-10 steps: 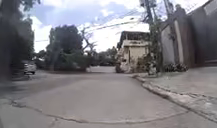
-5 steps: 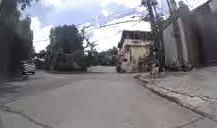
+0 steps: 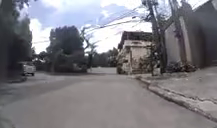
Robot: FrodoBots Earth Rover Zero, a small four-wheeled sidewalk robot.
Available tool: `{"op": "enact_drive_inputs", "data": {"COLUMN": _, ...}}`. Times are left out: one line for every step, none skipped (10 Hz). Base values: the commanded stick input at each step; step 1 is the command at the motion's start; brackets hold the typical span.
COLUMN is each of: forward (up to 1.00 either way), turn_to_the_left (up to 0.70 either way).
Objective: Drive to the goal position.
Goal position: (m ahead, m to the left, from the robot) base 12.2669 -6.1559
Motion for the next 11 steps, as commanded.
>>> {"op": "enact_drive_inputs", "data": {"forward": 0.50, "turn_to_the_left": -0.16}}
{"op": "enact_drive_inputs", "data": {"forward": 0.50, "turn_to_the_left": -0.50}}
{"op": "enact_drive_inputs", "data": {"forward": 0.50, "turn_to_the_left": -0.50}}
{"op": "enact_drive_inputs", "data": {"forward": 0.50, "turn_to_the_left": -0.31}}
{"op": "enact_drive_inputs", "data": {"forward": 0.50, "turn_to_the_left": -0.05}}
{"op": "enact_drive_inputs", "data": {"forward": 0.50, "turn_to_the_left": 0.00}}
{"op": "enact_drive_inputs", "data": {"forward": 0.50, "turn_to_the_left": 0.00}}
{"op": "enact_drive_inputs", "data": {"forward": 0.50, "turn_to_the_left": 0.00}}
{"op": "enact_drive_inputs", "data": {"forward": 0.50, "turn_to_the_left": 0.00}}
{"op": "enact_drive_inputs", "data": {"forward": 0.50, "turn_to_the_left": 0.00}}
{"op": "enact_drive_inputs", "data": {"forward": 0.50, "turn_to_the_left": 0.00}}
